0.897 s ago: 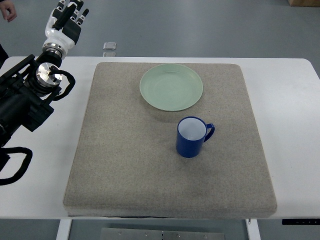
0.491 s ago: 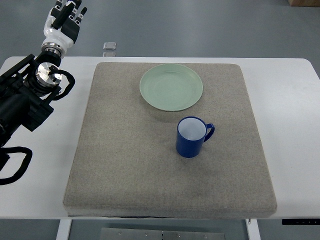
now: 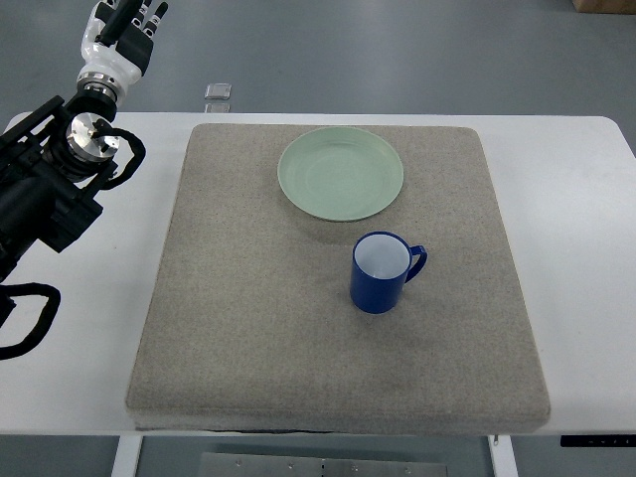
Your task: Place cup left of plate with left hand
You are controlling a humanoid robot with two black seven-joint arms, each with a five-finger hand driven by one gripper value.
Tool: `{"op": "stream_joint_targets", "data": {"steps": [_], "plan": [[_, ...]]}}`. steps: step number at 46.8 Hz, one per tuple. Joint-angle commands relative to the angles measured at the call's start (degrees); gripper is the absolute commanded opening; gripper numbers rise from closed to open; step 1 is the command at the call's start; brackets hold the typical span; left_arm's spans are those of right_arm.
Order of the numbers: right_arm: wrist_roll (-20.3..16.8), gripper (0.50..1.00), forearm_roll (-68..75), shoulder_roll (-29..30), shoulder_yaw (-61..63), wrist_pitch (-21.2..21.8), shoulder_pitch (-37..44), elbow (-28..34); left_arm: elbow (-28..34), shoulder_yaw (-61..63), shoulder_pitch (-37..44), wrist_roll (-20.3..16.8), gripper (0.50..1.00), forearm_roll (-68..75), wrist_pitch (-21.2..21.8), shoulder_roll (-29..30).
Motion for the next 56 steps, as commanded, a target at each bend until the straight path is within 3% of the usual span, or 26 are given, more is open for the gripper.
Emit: {"op": "stream_joint_targets", "data": {"steps": [1, 15, 32, 41, 50, 56], "plan": [[0.0, 0.934, 0.0, 0.0, 0.0, -0.01, -0.03, 0.04, 0.09, 0.07, -0.27, -0.01, 0.996, 0.15, 0.0, -0.01], [0.0, 0.934, 0.0, 0.0, 0.0, -0.01, -0.03, -0.04, -1.14, 3.75, -0.18, 0.08, 0.996, 1.38, -0.08, -0.1], [0.0, 0.934, 0.0, 0.0, 0.0, -0.01, -0.03, 0.04, -18.09, 16.67, 0.35, 0.43, 0.996, 6.65, -1.93, 7.8], [0.0, 0.934, 0.0, 0.0, 0.0, -0.01, -0.03, 0.04, -24.25, 20.63, 0.61, 0.35, 0.996, 17.63, -10.36, 13.17], [0.0, 0.934, 0.0, 0.0, 0.0, -0.01, -0.03, -0.04, -27.24, 20.81, 3.42, 0.34, 0.996, 27.56, -24.42, 16.33], [0.0, 0.934, 0.0, 0.0, 0.0, -0.01, -0.03, 0.04, -28.56, 20.72, 5.79, 0.34, 0.996, 32.49, -24.89, 18.53]]}}
